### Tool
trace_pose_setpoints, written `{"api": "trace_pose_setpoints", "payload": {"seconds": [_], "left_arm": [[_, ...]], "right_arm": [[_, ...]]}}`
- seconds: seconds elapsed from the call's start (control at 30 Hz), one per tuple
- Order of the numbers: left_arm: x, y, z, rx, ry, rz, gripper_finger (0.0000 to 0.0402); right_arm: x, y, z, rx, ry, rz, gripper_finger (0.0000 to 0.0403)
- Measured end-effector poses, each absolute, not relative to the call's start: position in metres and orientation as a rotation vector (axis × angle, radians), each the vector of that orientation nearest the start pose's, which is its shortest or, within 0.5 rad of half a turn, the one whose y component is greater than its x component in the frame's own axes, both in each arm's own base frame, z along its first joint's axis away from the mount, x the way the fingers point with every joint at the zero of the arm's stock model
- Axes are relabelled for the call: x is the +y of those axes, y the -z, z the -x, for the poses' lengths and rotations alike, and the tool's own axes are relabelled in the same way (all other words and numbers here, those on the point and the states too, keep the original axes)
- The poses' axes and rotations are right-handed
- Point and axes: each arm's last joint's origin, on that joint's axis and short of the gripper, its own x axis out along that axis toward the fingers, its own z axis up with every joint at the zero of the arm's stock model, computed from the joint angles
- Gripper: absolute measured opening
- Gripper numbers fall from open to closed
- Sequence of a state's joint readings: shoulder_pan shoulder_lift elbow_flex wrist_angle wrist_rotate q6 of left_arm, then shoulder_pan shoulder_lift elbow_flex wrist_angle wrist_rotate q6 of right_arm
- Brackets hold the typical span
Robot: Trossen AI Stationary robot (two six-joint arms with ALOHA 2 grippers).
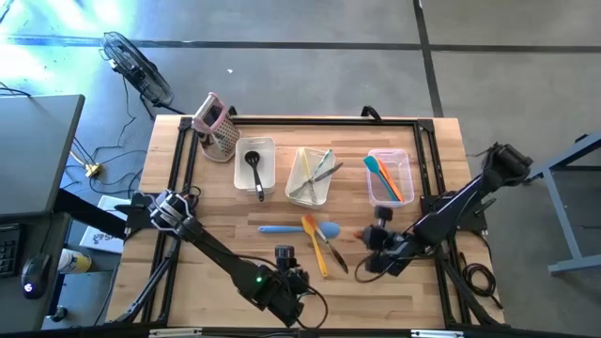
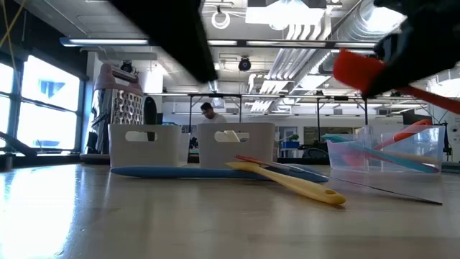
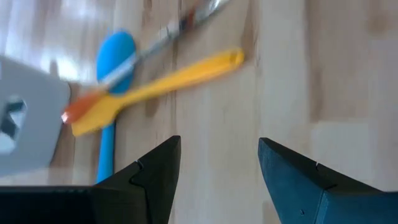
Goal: Pick & Place Kitchen Items
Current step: Put the orange spatula into the transparent bin
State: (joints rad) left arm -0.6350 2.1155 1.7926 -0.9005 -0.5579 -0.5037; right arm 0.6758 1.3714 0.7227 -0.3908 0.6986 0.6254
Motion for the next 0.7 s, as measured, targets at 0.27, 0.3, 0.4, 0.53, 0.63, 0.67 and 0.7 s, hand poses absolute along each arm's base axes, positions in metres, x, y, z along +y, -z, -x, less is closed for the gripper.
{"api": "trace_pose_setpoints", "payload": {"seconds": [0.27, 0.3, 0.4, 0.53, 0.63, 0.67, 0.7], "left_arm": [[-0.252, -0.195, -0.358, 1.024, -0.078, -0.234, 0.0209], [-0.251, -0.195, -0.357, 1.039, -0.075, -0.253, 0.0209], [-0.246, -0.193, -0.352, 1.083, -0.101, -0.318, 0.0209], [-0.242, -0.192, -0.349, 1.113, -0.127, -0.374, 0.0209], [-0.241, -0.191, -0.346, 1.143, -0.133, -0.395, 0.0209], [-0.240, -0.191, -0.345, 1.151, -0.138, -0.401, 0.0209], [-0.239, -0.191, -0.344, 1.155, -0.149, -0.409, 0.0209]], "right_arm": [[0.112, -0.228, -0.187, 0.403, 0.589, 0.117, 0.0009], [0.108, -0.232, -0.185, 0.375, 0.625, 0.135, 0.0009], [0.093, -0.244, -0.184, 0.328, 0.718, 0.171, 0.0009], [0.069, -0.253, -0.187, 0.335, 0.812, 0.178, 0.0009], [0.052, -0.255, -0.191, 0.368, 0.876, 0.192, 0.0009], [0.046, -0.254, -0.193, 0.388, 0.891, 0.190, 0.0009], [0.040, -0.253, -0.194, 0.408, 0.902, 0.180, 0.0009]]}}
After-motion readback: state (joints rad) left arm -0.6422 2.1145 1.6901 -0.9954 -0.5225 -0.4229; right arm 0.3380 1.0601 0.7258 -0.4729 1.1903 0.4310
